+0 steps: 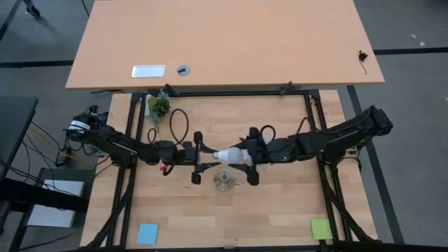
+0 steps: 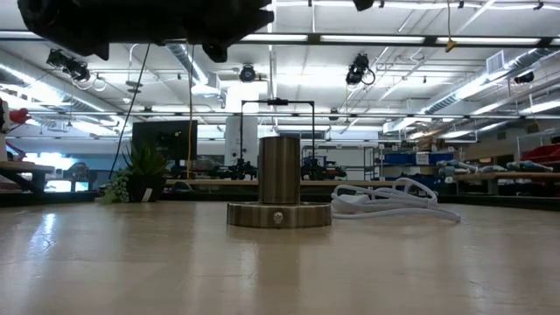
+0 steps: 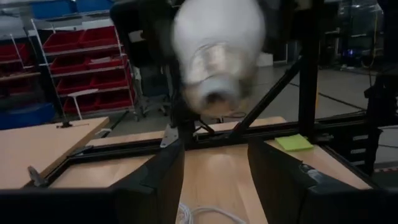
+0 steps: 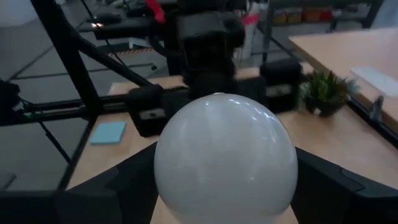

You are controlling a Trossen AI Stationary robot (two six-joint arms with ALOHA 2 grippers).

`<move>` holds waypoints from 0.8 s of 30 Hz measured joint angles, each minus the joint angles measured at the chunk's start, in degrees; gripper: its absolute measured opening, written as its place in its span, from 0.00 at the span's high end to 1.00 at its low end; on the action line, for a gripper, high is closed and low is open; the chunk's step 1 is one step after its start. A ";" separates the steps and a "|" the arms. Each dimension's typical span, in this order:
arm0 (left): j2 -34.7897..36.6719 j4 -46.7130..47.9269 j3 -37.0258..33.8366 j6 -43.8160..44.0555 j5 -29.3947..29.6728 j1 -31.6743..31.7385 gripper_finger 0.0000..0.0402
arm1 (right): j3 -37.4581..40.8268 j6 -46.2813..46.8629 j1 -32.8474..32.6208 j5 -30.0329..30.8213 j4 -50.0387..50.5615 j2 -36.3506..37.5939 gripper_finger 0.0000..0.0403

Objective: Screw lightbulb
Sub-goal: Insert the lightbulb into the lamp socket

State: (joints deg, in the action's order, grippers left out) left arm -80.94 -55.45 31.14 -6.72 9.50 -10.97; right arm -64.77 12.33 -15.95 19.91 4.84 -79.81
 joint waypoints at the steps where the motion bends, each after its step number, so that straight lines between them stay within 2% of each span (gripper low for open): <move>1: 0.04 0.87 0.02 0.05 0.04 -0.01 0.54 | 0.00 0.70 0.24 -0.14 1.33 0.45 0.25; 5: 0.01 6.71 0.02 0.07 1.55 -0.03 0.54 | -0.17 1.20 1.11 -2.05 4.29 2.65 0.27; 9: 0.01 14.15 0.02 2.78 2.42 -0.02 0.54 | -5.36 2.60 1.69 -3.58 14.77 1.95 0.28; 12: 0.01 18.89 0.02 4.78 0.24 -0.03 0.54 | -10.39 2.63 1.78 -4.32 21.78 -0.34 0.27; 16: 0.01 23.48 0.02 6.55 -2.34 -0.03 0.54 | -17.41 3.48 2.07 -8.32 32.63 -5.05 0.27; 20: -0.30 24.72 -1.32 9.49 -2.73 -0.03 0.54 | -24.04 4.31 3.04 -12.38 42.07 -10.56 0.27; 24: -2.63 19.19 -5.03 13.40 -2.70 -0.31 0.54 | -30.03 4.19 3.88 -15.85 49.32 -17.08 0.27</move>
State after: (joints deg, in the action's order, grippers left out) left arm -83.56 -36.26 26.11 6.68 6.79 -11.28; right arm -94.80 16.52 -12.07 4.06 54.16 -96.89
